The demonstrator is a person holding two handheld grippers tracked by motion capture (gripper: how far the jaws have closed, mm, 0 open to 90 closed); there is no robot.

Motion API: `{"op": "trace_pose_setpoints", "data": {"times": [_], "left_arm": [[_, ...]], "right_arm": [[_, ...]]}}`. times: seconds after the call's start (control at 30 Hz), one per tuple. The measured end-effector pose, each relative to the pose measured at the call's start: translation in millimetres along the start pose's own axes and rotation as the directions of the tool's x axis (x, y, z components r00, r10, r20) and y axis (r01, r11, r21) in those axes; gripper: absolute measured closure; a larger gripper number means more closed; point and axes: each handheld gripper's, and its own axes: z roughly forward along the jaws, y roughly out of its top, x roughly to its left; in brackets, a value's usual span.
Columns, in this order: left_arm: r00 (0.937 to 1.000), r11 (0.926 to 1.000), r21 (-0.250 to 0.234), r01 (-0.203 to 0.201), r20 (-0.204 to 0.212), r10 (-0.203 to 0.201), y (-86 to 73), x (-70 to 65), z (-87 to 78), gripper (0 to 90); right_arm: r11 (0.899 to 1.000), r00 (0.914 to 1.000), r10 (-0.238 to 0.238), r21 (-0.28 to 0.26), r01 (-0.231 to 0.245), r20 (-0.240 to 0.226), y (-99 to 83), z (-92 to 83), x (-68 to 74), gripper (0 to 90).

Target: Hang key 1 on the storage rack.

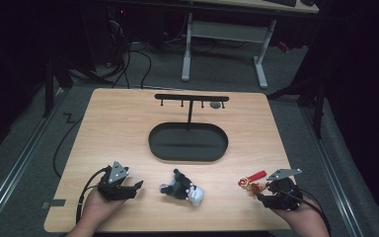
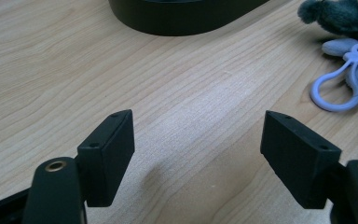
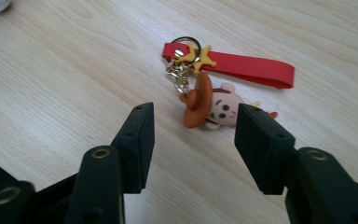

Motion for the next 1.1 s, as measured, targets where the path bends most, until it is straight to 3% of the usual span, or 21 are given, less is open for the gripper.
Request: {"op": "trace_pose_setpoints", "data": {"times": [0.13, 0.3, 0.37, 0.63, 0.83, 1.1], "left_arm": [[1.0, 1.0, 0.003, -0.001, 0.002, 0.001, -0.3, -0.9, 1.1, 26.7], [1.0, 0.9999, 0.009, -0.009, 0.004, 0.009, -0.4, -1.8, 2.2, 27.1], [0.9999, 0.9999, 0.012, -0.009, 0.006, 0.009, -0.4, -1.8, 2.6, 27.2], [0.9999, 0.9998, 0.013, -0.012, 0.011, 0.012, -0.1, -2.0, 3.0, 27.3], [0.9998, 0.9998, 0.016, -0.014, 0.014, 0.014, -0.9, -2.4, 2.0, 27.3], [0.9996, 0.9996, 0.019, -0.019, 0.02, 0.019, -1.2, -3.4, 2.2, 27.3]], "right_arm": [[1.0, 1.0, 0.009, 0.016, -0.009, 0.002, 0.1, -0.2, -7.5, 57.8], [0.998, 0.9998, 0.012, 0.063, -0.013, 0.017, 2.0, 5.8, -21.0, 85.0], [0.995, 0.9994, 0.006, 0.096, -0.009, 0.033, 4.5, 10.9, -25.8, 90.0], [0.991, 0.9976, -0.005, 0.134, -0.005, 0.068, 26.4, 39.4, -37.1, 87.3], [0.984, 0.9946, -0.023, 0.177, 0.005, 0.101, 31.4, 55.9, -41.6, 87.7], [0.979, 0.9972, -0.024, 0.203, 0.009, 0.071, 23.6, 52.3, -35.1, 89.7]]}}
